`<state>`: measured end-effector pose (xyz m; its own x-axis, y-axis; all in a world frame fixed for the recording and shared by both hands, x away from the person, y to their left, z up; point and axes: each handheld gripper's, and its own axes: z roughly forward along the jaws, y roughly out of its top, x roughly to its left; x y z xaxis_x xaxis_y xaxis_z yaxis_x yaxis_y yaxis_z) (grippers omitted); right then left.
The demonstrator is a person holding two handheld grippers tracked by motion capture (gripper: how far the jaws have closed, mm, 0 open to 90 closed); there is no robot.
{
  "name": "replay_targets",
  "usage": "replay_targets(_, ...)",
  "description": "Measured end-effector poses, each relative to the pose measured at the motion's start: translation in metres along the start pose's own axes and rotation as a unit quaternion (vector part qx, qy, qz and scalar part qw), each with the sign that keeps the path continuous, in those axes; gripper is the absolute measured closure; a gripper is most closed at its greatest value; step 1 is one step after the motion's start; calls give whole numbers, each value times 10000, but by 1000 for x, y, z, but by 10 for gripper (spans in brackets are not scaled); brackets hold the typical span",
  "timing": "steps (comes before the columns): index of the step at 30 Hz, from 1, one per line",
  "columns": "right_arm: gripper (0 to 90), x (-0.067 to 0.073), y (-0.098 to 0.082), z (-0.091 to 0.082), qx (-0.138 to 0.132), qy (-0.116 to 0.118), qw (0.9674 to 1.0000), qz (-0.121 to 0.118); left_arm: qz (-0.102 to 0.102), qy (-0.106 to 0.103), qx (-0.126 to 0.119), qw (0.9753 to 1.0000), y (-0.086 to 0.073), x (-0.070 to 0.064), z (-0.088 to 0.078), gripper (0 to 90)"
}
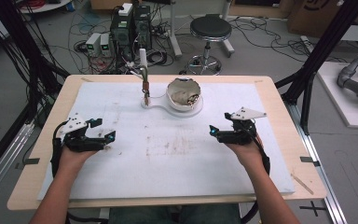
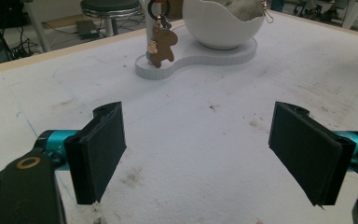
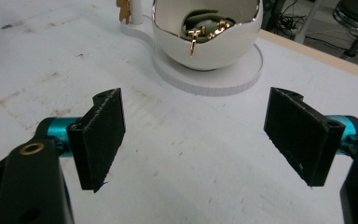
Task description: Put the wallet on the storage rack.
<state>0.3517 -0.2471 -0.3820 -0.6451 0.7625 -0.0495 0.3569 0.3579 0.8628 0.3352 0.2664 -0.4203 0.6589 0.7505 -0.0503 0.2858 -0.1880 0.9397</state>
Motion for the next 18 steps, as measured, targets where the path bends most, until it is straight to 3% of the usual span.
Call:
replay_targets(6,210,3,-24,-1,-178,-4,9997,144,-28,-30,51,10000,-3,-3,3,186)
replay_targets(13,210,4,-32,-1,16,-19,9999,154,-15,-31,80,10000,-3,-3,5,186)
replay_targets(16,210,4,-35,0,-61,-38,9998,164,9,-29,101,9999,-4,-3,5,186)
replay_targets(18,209,4,-40,4,83,-16,9998,163,18,-29,112,9999,-4,-3,6,186)
